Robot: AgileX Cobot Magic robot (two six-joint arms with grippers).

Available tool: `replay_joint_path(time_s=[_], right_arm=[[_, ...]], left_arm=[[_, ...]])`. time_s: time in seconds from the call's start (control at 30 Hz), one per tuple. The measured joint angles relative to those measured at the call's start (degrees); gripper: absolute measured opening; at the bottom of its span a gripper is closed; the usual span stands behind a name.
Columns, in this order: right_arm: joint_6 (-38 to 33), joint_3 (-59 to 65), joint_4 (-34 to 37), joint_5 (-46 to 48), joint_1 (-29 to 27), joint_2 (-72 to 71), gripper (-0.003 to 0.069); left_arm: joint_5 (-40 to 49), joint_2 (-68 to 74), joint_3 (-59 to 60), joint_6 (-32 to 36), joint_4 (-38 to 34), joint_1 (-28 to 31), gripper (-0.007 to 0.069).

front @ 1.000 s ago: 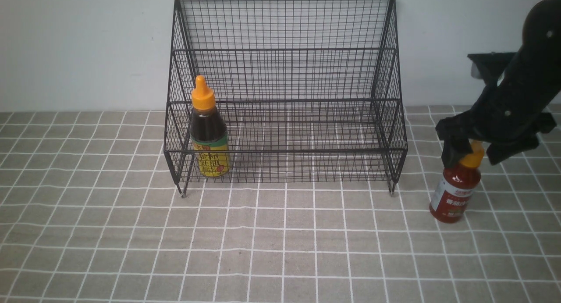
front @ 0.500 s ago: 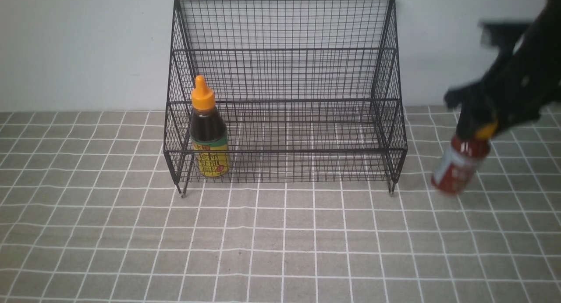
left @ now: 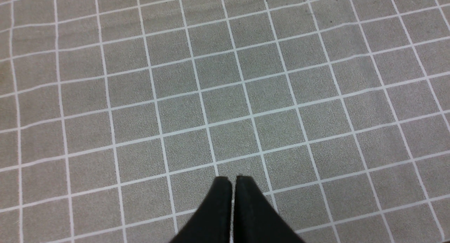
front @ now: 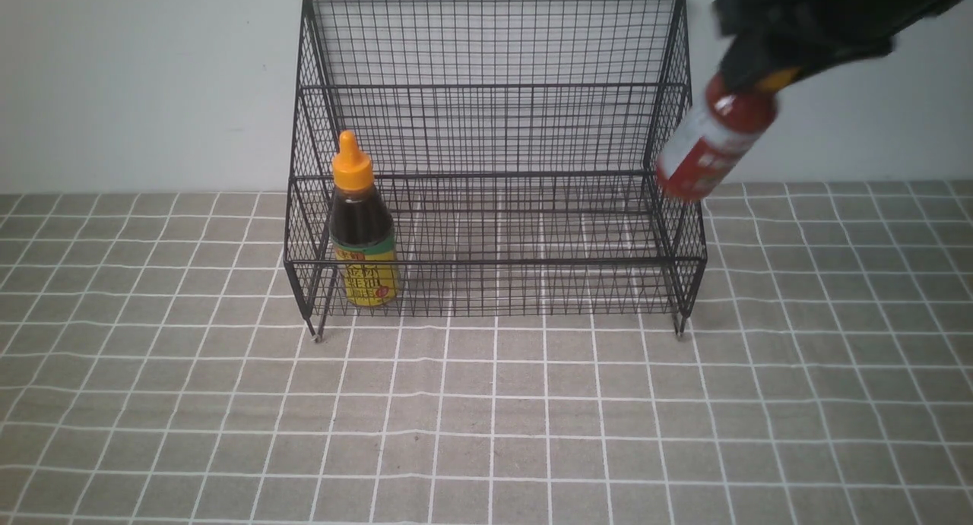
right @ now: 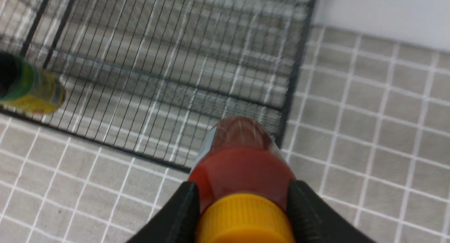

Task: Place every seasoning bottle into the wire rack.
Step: Use the right arm to put the condiment bottle back on the shelf

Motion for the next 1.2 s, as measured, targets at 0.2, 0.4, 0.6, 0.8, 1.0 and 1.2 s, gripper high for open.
replay_joint_path(time_s=[0.2,0.4,0.6,0.8,1.0,1.2], right_arm=[[1.6,0.0,-0.4,0.0,1.2,3.6,0.0295],[1.7,0.0,-2.0,-0.7,1.2,7.1,0.0295],[2.7,0.0,-2.0,-1.4,1.2,11.2,0.0295],[3.0,0.0,-2.2,-2.2,1.4,14.9,0.0295],[3.1,-1.0,-2.0,-2.1,1.8,15.6,0.0478],[2.7,-5.7,-2.4,-2.0,1.8,13.5,0.0566]], left_arm=[[0.0,0.0,0.0,0.0,0.0,0.0,-0.0007],[0.0,0.0,0.0,0.0,0.0,0.0,-0.0007],[0.0,0.0,0.0,0.0,-0.1,0.0,-0.0007],[0.0,0.0,0.0,0.0,-0.1,0.0,-0.0007],[0.0,0.0,0.0,0.0,-0.1,0.0,-0.0007],[0.0,0.0,0.0,-1.4,-0.1,0.0,-0.0007]])
